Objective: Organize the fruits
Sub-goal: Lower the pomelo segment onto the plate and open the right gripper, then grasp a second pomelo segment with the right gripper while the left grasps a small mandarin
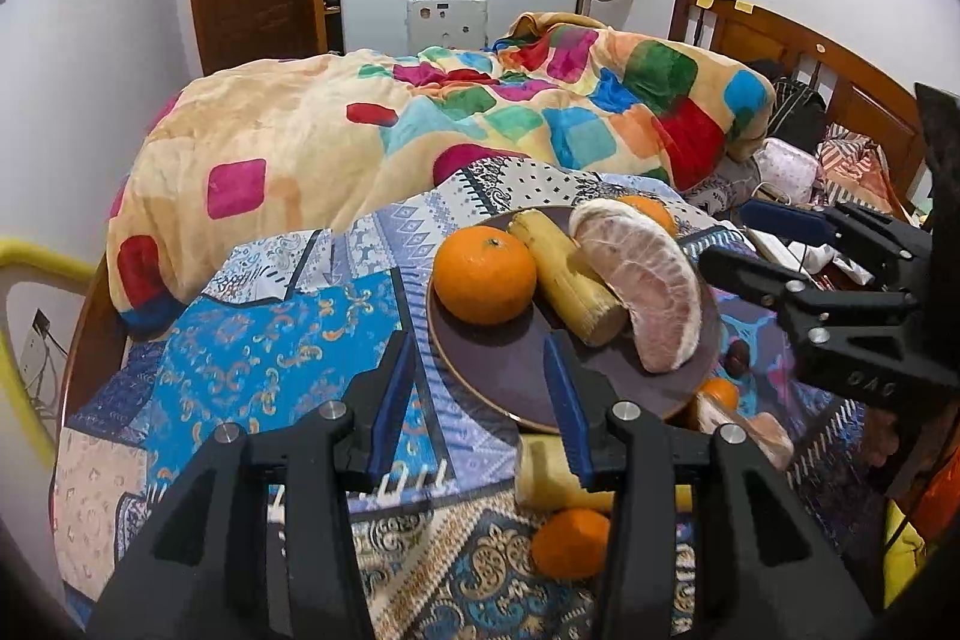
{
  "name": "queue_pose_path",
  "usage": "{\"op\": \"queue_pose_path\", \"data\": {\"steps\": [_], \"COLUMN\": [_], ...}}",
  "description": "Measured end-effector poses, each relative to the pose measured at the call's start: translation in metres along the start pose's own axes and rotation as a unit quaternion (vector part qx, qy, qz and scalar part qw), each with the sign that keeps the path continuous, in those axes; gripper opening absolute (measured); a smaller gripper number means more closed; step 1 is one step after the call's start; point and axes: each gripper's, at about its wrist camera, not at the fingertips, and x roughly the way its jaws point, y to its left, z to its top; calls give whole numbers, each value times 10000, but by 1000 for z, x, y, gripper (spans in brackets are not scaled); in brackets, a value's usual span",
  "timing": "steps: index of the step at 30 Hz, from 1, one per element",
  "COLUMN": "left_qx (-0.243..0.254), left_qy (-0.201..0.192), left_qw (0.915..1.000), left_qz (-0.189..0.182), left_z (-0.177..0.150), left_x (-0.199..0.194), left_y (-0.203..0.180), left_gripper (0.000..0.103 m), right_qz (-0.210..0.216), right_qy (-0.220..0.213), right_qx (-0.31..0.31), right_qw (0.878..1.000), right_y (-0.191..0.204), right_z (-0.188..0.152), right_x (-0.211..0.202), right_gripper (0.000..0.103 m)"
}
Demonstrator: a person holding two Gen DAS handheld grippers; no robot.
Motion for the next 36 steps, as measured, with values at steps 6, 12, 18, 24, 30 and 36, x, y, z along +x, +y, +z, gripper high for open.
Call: {"op": "queue_pose_path", "data": {"steps": [6, 12, 18, 24, 30, 36], "left_qx": [-66, -59, -25, -13, 46, 51], "left_qy": [42, 81, 147, 229, 425, 527], "left_qw": [10000, 9999, 9999, 9997, 9989, 9983], "left_qz": [-10, -23, -56, -101, -164, -233], "left_z": [-10, -23, -39, -56, -71, -78], "left_x": [-17, -33, -41, -39, -24, -8], "left_y": [-4, -12, -21, -25, -30, -32], "left_gripper": [46, 47, 48, 48, 48, 48], "right_qz": [116, 265, 334, 484, 550, 654], "right_qy": [-99, -185, -180, 48, 215, 388], "right_qx": [55, 92, 89, 147, 106, 172], "right_qw": [9999, 9994, 9992, 9987, 9982, 9970], "right_y": [2, 9, 16, 22, 29, 28], "right_z": [-7, -19, -36, -57, -70, -76], "right_x": [-24, -45, -54, -44, -32, -19], "right_gripper": [56, 56, 56, 56, 56, 56]}}
